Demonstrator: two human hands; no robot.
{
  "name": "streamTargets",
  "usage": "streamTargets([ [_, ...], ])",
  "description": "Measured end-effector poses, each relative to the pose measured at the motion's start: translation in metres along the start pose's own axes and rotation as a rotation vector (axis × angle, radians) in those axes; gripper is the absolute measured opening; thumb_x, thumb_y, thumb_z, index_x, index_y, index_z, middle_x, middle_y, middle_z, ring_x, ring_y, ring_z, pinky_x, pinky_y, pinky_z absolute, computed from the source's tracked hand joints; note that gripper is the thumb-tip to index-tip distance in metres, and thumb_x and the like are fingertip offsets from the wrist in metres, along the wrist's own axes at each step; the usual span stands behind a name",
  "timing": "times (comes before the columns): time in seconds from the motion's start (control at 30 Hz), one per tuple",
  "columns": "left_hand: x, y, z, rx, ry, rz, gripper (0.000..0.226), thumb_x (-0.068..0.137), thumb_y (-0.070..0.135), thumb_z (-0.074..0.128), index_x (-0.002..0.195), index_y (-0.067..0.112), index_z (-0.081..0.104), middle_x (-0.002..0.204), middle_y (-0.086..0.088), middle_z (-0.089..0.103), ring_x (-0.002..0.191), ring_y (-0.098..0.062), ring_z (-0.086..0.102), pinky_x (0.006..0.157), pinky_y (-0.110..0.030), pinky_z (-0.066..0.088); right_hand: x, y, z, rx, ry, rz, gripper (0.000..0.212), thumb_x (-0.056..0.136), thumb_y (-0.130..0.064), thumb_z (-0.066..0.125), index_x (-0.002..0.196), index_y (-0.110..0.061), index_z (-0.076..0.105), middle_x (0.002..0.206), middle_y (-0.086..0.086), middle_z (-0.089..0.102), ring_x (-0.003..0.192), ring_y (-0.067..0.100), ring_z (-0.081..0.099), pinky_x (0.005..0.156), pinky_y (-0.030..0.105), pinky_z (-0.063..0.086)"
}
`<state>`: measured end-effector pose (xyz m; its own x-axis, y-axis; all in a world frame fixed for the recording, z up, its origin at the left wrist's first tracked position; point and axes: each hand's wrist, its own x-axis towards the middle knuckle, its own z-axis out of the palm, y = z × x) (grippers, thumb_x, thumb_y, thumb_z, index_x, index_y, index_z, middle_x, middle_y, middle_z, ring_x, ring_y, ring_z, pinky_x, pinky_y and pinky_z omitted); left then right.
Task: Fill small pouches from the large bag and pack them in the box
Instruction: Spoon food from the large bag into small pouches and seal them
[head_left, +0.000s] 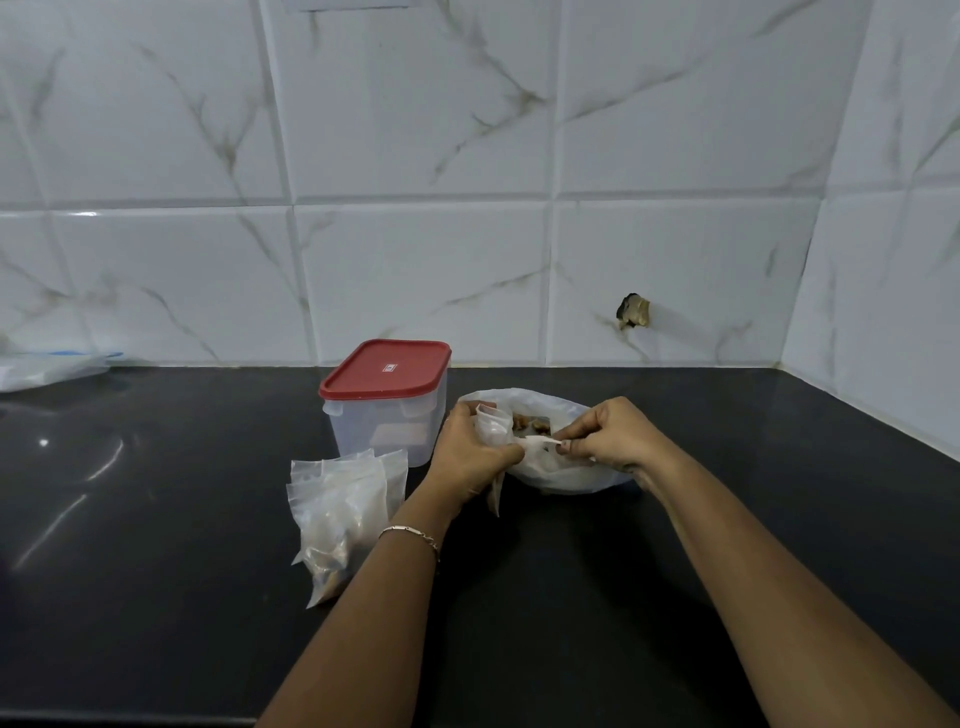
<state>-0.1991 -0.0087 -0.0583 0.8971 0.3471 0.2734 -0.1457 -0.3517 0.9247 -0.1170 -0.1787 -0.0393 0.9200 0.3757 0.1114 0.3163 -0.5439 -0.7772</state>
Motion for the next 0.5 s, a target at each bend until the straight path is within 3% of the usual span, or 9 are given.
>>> streamTargets([
  [0.07,0.000,0.001,0.000,0.051,0.021,0.013,0.036,0.072,0.004,0.075,0.084,0.026,0.049,0.091,0.005,0.058,0.083,-0.005,0.057,0.085,-0.032,0.052,-0.001,-0.002,-0.002,0.036,0.023,-0.011,0.016,0.076,-0.006,0.080,0.087,-0.017,0.079,0.088,-0.005,0.075,0.096,0.013,0.067,0.089,0.030,0.054],
  [0.2,0.006,-0.004,0.000,0.171,0.050,-0.026,0.056,0.062,0.025,0.080,0.110,0.016,0.052,0.114,-0.003,0.056,0.104,-0.017,0.056,0.089,-0.034,0.052,-0.007,-0.011,-0.009,0.083,0.024,-0.046,0.016,0.077,-0.003,0.078,0.086,-0.016,0.078,0.086,-0.001,0.075,0.094,0.013,0.067,0.091,0.029,0.053],
  [0.3,0.007,-0.005,0.001,0.228,0.060,-0.061,0.072,0.049,0.038,0.072,0.114,0.015,0.052,0.114,-0.003,0.056,0.107,-0.020,0.056,0.093,-0.040,0.051,-0.013,-0.021,-0.017,0.103,0.018,-0.079,0.016,0.078,-0.005,0.078,0.086,-0.019,0.078,0.088,0.000,0.076,0.092,0.012,0.067,0.085,0.026,0.054],
  [0.5,0.011,-0.006,0.001,0.269,0.024,-0.068,0.069,0.063,0.027,0.079,0.122,0.015,0.048,0.115,-0.001,0.055,0.108,-0.019,0.054,0.095,-0.040,0.050,-0.026,-0.038,-0.024,0.094,0.090,-0.212,0.017,0.082,-0.009,0.075,0.096,-0.020,0.077,0.094,-0.007,0.075,0.093,0.004,0.066,0.088,0.021,0.052],
])
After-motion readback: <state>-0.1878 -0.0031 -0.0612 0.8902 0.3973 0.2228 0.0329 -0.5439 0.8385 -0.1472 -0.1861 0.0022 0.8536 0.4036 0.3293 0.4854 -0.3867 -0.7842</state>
